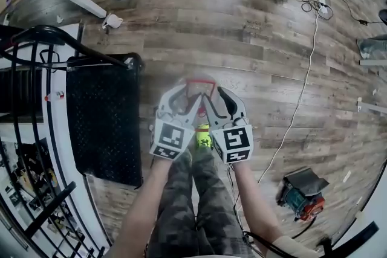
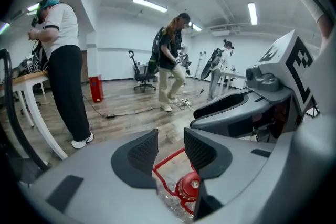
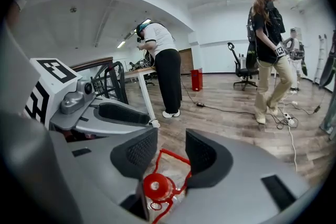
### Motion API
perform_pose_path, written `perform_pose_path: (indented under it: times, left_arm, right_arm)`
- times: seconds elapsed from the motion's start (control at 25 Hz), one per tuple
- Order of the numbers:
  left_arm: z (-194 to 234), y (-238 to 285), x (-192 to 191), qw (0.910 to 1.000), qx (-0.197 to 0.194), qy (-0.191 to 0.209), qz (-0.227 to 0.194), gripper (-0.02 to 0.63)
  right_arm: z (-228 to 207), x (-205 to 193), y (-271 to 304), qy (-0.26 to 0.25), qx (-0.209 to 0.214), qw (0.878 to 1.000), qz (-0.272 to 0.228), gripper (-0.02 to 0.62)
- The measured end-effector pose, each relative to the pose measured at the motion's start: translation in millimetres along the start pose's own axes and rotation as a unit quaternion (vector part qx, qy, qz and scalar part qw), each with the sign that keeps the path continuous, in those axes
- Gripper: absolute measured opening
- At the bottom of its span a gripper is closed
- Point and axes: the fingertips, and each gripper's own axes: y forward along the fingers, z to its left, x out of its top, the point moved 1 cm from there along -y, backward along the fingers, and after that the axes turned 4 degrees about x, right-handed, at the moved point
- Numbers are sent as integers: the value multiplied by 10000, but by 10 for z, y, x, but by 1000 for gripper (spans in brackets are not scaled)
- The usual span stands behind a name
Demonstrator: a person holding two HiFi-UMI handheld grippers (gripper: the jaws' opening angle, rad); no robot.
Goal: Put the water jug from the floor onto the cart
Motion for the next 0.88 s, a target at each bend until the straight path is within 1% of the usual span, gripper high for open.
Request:
perform_pose_path:
  times: [0.12, 0.24, 0.44, 0.52, 0.72, 0.88]
  left_arm:
    - [-15, 143, -203, 9999, 34, -56, 91, 137]
    - [27, 265, -391, 9997, 84, -147, 162, 147]
    - [45, 460, -674, 9994, 159, -182, 255, 160]
    - [80, 508, -749, 9992, 217, -198, 255, 161]
    - [121, 634, -908, 9990, 275, -173, 315, 161]
    - [145, 708, -1023, 9986, 329, -118, 398, 163]
  right_arm:
    - [-103, -171, 143, -12, -30, 10000, 62, 149]
    - [-163, -321, 291, -66, -45, 9998, 156, 164]
    - [-237, -600, 442, 3, -47, 9996, 273, 175]
    - [-242, -677, 501, 53, -32, 9996, 284, 176]
    - [-289, -845, 624, -12, -53, 9993, 377, 178]
    - [-355, -994, 669, 29, -158, 9986, 501, 178]
